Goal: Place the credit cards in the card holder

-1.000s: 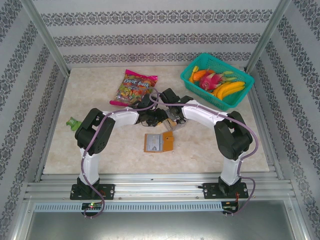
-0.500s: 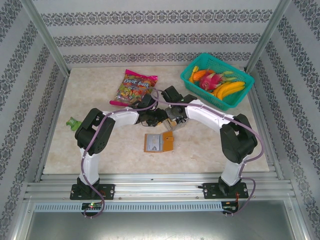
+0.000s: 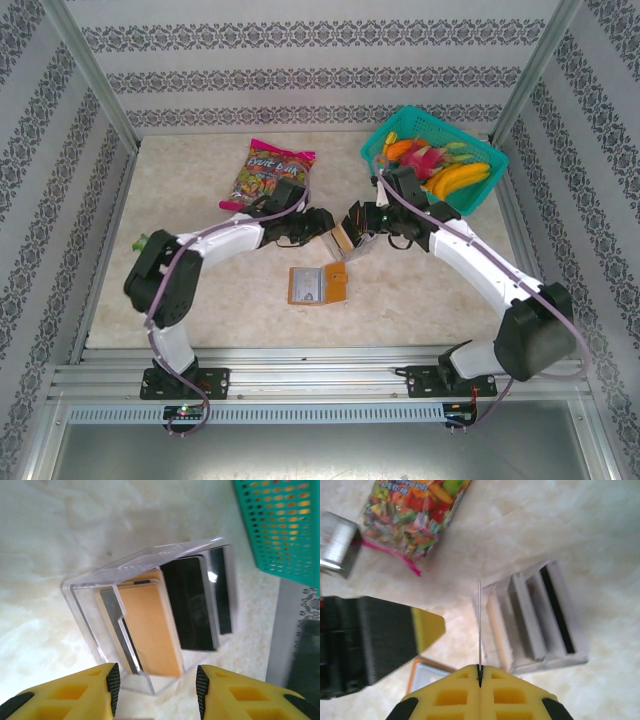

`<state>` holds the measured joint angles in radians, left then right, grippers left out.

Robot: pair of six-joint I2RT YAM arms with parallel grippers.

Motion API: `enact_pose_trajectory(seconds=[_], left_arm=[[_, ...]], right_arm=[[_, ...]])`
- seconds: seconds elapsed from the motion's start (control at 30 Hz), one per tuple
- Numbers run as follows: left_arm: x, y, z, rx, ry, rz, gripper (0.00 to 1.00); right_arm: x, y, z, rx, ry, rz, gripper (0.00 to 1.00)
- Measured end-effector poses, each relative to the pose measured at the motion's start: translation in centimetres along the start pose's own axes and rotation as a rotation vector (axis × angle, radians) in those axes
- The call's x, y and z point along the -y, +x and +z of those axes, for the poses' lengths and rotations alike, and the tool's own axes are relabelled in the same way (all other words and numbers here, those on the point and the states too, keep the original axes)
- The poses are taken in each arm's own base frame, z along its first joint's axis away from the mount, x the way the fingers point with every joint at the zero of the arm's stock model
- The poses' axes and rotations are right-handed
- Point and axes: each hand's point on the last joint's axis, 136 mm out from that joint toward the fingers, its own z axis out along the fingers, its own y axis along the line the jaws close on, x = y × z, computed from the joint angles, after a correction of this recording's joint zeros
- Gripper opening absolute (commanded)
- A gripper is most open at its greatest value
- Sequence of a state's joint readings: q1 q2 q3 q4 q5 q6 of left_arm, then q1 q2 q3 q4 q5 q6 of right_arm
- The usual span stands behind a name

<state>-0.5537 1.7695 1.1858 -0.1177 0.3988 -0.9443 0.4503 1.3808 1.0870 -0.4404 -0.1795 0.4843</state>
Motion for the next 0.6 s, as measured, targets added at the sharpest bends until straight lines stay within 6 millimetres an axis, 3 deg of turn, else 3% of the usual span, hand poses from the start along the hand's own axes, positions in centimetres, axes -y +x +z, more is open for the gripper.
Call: enact_pose_trajectory(seconds=[0.13, 0.3, 0.4, 0.5, 0.6], left_arm=[[-1.8, 0.9, -4.1, 0.051, -0.018, -0.008, 0.45], [-10.6, 3.6, -7.0, 0.061, -0.14, -0.151, 0.41], [-13.8, 5.8, -7.4, 0.027, -0.192, -0.204, 0.42], [-14.1, 7.0, -7.0, -0.018, -0.178, -0.221, 0.46], [-13.4, 7.1, -6.4, -0.045, -0.132, -0.218, 0.48]], right_arm=[[-2.0, 2.9, 0.0, -0.018, -0.042, 0.017, 0.0], [-6.7, 7.7, 1.3, -0.068, -0.079, -0.048, 0.0], [-8.5, 10.5, 2.8, -0.103, -0.057, -0.08, 0.0], [-8.4, 12.9, 4.6, -0.133, 0.019, -0.096, 0.0], [-6.5, 13.6, 5.5, -0.141, 0.116, -0.084, 0.0]])
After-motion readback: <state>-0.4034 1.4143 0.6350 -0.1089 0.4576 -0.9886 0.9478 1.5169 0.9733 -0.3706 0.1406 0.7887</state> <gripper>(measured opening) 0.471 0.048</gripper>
